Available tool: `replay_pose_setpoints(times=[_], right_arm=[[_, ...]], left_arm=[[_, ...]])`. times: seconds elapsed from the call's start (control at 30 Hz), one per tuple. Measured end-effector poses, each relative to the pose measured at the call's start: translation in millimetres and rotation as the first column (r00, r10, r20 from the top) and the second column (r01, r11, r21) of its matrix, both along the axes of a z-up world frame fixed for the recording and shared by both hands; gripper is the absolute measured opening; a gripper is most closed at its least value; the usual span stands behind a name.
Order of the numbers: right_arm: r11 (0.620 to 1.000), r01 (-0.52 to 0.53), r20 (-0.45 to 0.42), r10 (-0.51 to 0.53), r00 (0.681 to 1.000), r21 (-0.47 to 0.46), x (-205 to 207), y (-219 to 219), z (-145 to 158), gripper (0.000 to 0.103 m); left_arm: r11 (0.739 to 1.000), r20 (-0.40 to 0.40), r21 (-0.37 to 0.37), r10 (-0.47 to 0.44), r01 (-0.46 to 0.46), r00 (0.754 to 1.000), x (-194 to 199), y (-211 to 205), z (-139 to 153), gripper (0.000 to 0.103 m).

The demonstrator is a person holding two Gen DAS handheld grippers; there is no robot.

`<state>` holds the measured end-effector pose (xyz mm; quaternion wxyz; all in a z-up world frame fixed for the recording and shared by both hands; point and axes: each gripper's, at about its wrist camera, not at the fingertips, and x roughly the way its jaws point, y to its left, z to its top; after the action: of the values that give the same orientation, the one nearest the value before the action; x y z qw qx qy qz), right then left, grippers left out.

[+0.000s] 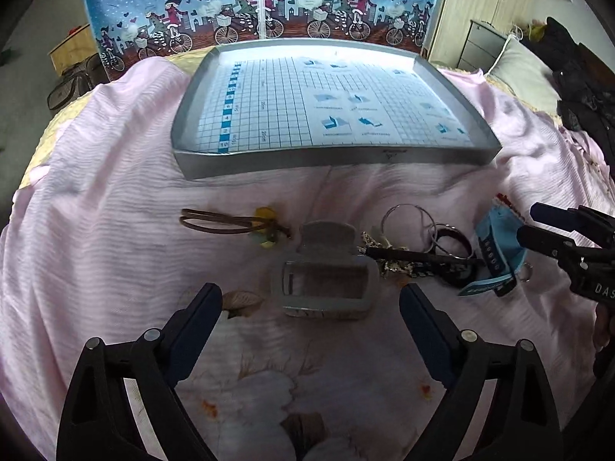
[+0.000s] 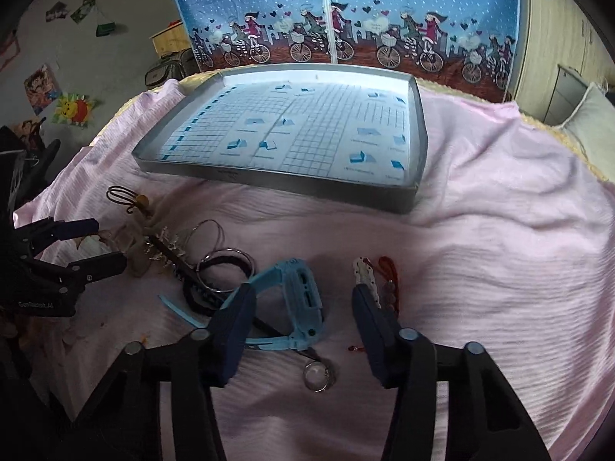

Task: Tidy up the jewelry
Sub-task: 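Grasp the beige claw clip with the left tool while the right tool grasps the light-blue watch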

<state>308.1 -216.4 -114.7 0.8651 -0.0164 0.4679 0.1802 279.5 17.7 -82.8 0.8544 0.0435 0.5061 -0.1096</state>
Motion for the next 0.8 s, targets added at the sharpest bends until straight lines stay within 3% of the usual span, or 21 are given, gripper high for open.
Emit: replay_pose_setpoints(times=[0.2,0.23,0.3,0.53,0.6,0.8], right_arm=[[0.998,0.011,-0.036,-0.009,0.999,0.061,8,-10,-9,0.034],[0.998,0.007,-0.040,-0.005,0.999,0.064,8,-10,-10,0.032],[0.998,-0.003,-0.046,0.006,0.999,0.064,7,-8,-12,0.031],[0.995,0.011,-0.098,-0.002,0.995,0.098,11,-10,-22,0.031],[0.994,0.018,-0.110,-0.006,0.994,0.112,12,-11,-24,0.027],[0.989,0.025,-0.111,-0.009,0.994,0.146,10,-14,-26,0.022]], left_arm=[[1.000,-0.025,-0.008,-0.011,0.011,1.000,10,-3,-11,0.087],[1.000,-0.033,-0.007,-0.011,0.011,0.999,12,-2,-13,0.080],[1.000,-0.050,-0.009,-0.020,0.020,0.999,13,-4,-17,0.073],[0.999,-0.015,0.015,-0.037,0.037,0.999,12,-9,-17,0.065],[0.999,-0.029,-0.014,-0.040,0.040,0.999,14,-9,-19,0.057],[0.998,-0.049,-0.068,-0.015,0.012,0.999,14,-3,-17,0.057]])
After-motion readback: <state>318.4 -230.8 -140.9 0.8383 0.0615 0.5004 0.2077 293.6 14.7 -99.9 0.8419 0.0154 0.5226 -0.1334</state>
